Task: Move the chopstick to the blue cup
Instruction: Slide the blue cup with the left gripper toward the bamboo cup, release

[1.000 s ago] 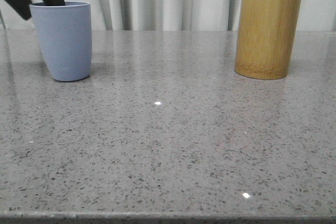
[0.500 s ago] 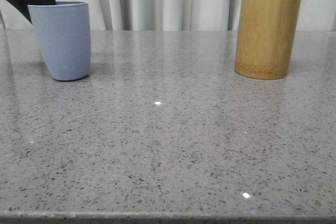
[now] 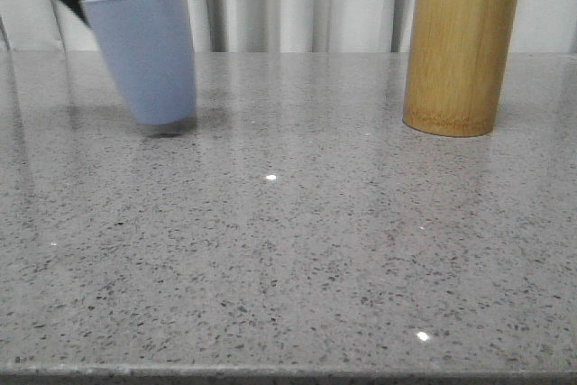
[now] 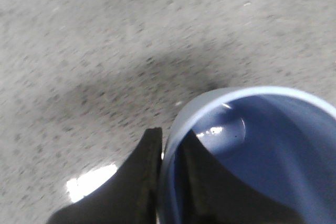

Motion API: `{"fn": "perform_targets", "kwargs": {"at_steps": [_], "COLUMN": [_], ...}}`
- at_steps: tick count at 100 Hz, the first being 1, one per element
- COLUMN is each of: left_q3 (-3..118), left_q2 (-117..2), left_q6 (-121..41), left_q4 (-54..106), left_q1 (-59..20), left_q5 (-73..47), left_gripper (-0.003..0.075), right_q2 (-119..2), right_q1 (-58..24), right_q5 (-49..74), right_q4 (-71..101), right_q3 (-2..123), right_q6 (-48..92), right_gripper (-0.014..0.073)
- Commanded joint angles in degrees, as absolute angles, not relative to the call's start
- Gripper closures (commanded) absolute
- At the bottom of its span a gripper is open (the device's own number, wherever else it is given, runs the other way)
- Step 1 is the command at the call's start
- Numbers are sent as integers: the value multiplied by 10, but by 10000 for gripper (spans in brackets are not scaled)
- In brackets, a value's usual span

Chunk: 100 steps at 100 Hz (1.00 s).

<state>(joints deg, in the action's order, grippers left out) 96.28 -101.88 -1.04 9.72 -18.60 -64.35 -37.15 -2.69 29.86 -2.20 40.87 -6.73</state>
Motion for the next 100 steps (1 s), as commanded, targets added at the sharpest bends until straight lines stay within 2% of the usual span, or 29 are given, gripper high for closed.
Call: {"fn": "perform_targets", "kwargs": {"at_steps": [1,41,85,92,100], "left_q3": [1006,1119,1130,1130,1130], "left_q2": [-1004,-1085,-1102,-1102,-1102], "left_q6": [-7,-5,-5,-5,-5], "left_q4": [113,115,121,122,124], "left_q1": [-210,-291,-300,-300,-300], "left_q5": [-618,-634,-632,-633,-634], "left_gripper": [739,739,735,694,590], "right_q2": [-376,-376,-376,-376,-376], "right_q1": [-22,-22,-22,-22,-22], "right_q5": [254,254,253,253,253], "right_q4": [-24,-24,-24,-24,-24], "right_q3": [429,429,429,429,429], "right_q6": [-65,-65,-65,-65,-65], "right_gripper": [289,289,289,289,289]}}
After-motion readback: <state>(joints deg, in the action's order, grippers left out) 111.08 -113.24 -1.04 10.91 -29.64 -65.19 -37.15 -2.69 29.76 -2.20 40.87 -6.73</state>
